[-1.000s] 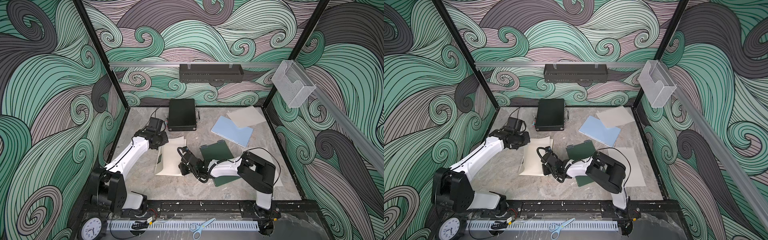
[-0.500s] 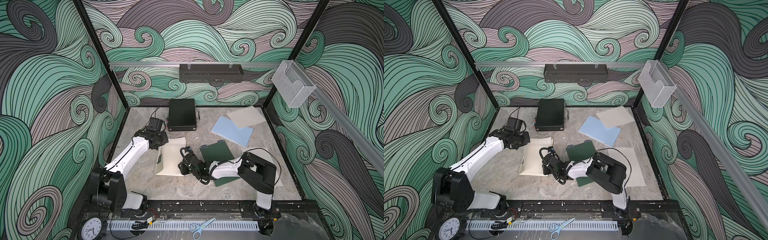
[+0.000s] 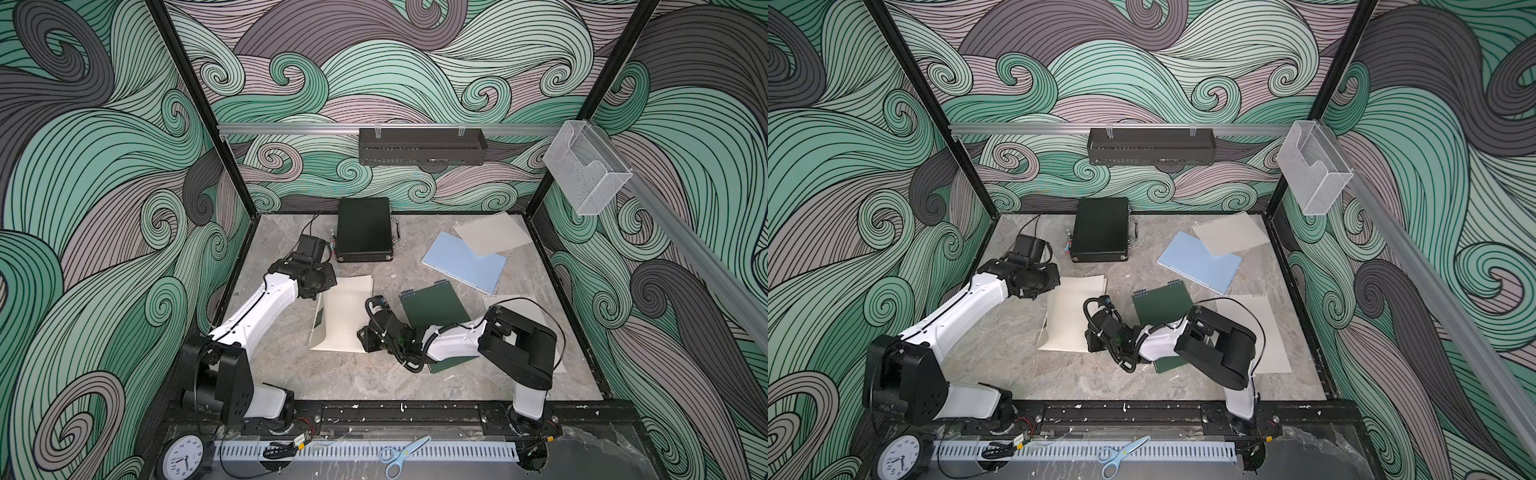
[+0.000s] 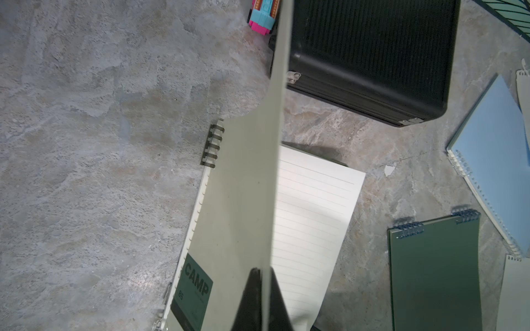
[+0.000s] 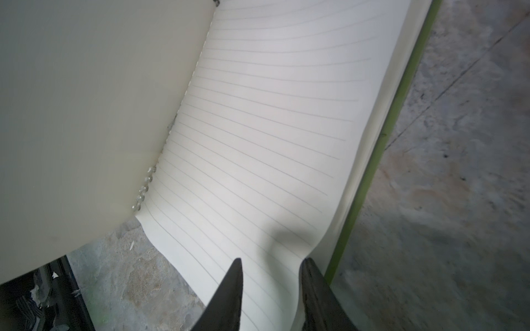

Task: Tear off pages from different notebooks
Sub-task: Tear off the paper from the notebook.

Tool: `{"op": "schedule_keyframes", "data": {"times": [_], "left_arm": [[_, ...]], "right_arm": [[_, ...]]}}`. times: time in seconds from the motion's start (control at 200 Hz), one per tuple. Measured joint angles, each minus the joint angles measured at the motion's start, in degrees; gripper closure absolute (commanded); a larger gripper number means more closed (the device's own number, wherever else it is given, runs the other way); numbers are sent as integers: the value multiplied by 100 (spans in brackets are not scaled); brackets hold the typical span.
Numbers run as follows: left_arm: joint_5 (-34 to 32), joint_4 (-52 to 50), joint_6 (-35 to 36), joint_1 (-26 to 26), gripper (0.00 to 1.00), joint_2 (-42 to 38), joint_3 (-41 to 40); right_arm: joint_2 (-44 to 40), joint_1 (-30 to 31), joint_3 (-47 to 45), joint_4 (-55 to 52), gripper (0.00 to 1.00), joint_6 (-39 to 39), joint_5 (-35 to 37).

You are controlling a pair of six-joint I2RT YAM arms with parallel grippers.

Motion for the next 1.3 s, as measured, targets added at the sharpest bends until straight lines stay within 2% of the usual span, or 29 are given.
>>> {"op": "schedule_keyframes", "data": {"times": [0.355, 0.991, 1.301], "left_arm": [[2, 0, 0, 0, 100, 0, 0], [-11, -2, 17, 26, 100, -79, 0], [-15, -24, 17, 26, 100, -164, -2]], "right_arm": [[4, -79, -323, 610, 70, 625, -356], [551, -337, -640, 2664, 46, 1644, -1344], [439, -332, -931, 2975, 43, 2035, -1362]]}}
